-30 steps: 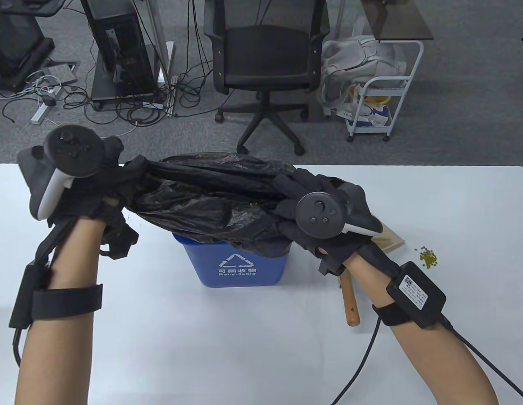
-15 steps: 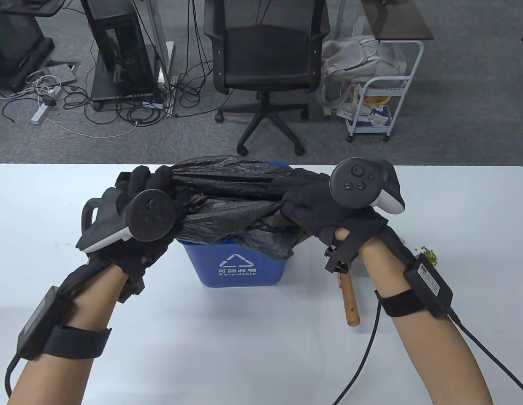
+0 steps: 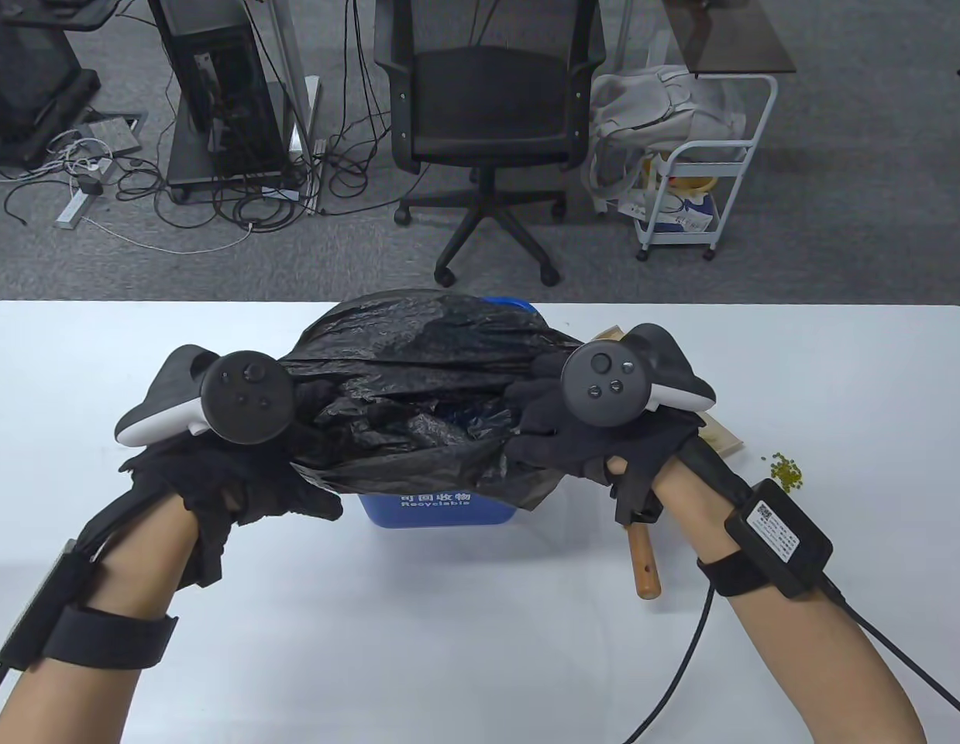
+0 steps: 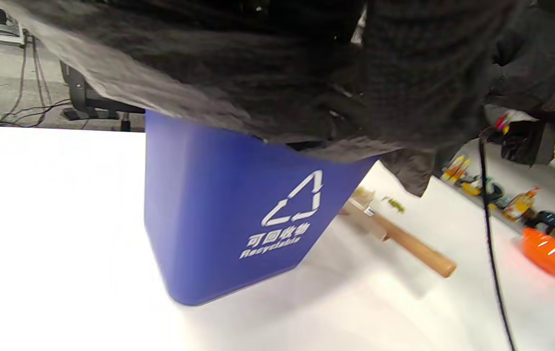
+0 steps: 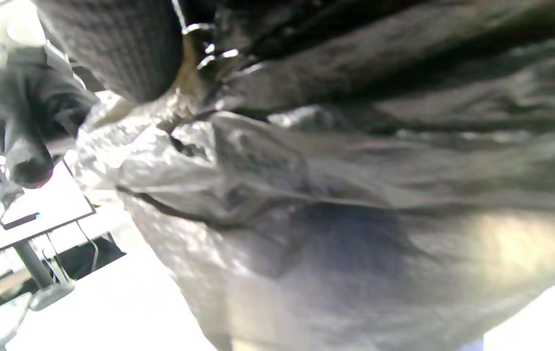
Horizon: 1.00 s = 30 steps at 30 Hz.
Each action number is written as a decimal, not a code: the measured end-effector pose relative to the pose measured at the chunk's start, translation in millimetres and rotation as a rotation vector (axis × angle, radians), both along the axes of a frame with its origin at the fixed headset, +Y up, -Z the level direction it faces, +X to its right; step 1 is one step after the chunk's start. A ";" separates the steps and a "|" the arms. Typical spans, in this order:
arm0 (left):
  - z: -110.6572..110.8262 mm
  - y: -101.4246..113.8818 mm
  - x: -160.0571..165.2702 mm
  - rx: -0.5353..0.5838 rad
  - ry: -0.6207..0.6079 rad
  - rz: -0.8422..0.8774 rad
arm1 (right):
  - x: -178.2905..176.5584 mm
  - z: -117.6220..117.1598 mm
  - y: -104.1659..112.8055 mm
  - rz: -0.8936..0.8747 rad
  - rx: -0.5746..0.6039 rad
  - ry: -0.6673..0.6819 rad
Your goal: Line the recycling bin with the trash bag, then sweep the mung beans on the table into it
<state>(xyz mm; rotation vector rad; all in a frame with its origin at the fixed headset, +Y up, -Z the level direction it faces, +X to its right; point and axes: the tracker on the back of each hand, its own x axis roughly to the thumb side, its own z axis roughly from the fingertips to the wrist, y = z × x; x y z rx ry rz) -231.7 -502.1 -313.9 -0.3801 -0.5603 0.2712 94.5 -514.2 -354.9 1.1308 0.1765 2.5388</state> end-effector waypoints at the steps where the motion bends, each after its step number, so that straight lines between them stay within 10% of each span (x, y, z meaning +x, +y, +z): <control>1: 0.8 4.8 -1.6 0.019 -0.001 0.039 | 1.8 -0.2 4.6 -0.040 0.017 -0.011; 6: 3.6 38.0 -7.9 0.225 0.018 0.422 | 11.2 -5.4 26.5 -0.219 0.162 -0.170; 11: -3.7 37.0 4.1 0.376 0.182 0.300 | 1.5 -13.3 13.7 -0.097 0.175 -0.245; 18: -38.2 -13.4 29.1 0.035 0.225 -0.051 | -14.3 -32.8 -13.8 0.094 0.127 -0.291; 30: -77.4 -44.6 37.0 0.000 0.339 -0.205 | -13.4 -62.2 -41.3 0.245 -0.026 -0.426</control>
